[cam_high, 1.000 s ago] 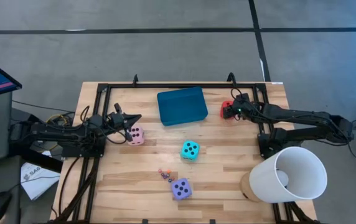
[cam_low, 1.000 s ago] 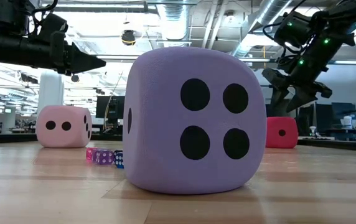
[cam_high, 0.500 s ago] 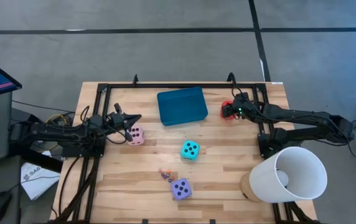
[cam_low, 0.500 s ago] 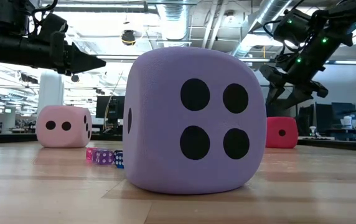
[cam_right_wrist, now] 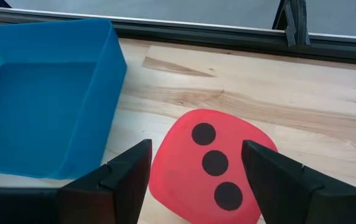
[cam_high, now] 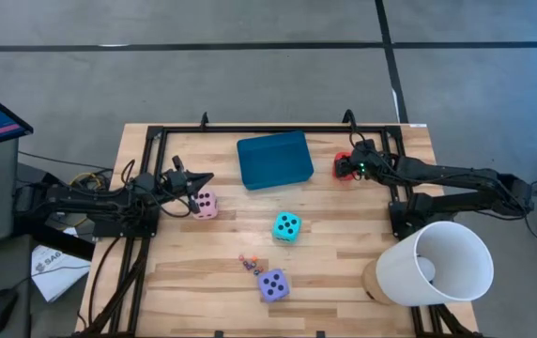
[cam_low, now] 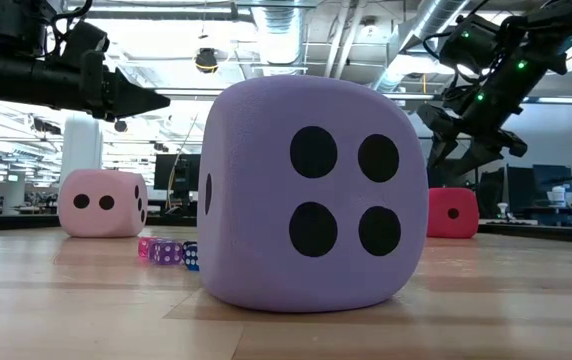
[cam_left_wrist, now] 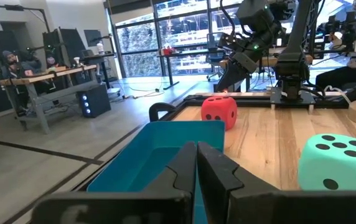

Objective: Pick & Place Dice
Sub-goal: Put the large red dice into the blue bin

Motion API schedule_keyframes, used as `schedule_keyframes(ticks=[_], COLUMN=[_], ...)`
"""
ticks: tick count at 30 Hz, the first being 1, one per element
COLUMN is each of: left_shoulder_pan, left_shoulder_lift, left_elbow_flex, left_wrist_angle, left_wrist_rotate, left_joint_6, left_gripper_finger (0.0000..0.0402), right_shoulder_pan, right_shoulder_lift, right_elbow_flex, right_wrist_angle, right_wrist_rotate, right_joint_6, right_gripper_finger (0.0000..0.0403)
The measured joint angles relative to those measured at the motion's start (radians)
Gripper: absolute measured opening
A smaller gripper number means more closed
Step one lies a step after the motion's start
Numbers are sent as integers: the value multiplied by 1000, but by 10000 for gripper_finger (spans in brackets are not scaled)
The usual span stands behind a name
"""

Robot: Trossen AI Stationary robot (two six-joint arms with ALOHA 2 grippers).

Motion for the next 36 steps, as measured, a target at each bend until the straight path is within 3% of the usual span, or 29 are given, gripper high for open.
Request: schedule_keyframes(ticks=[36], left_shoulder_pan=[0], left_shoulder_lift=[0], left_elbow_flex=[0], left_wrist_angle=[7], left_wrist_rotate=[-4], left_joint_6=[0], left_gripper_finger=[6], right_shoulder_pan=[0], right_shoulder_lift=[0], right_elbow_flex=[0], right_wrist_angle=[4], right_wrist_rotate=[0], right_joint_6=[1], right_gripper_finger=[244])
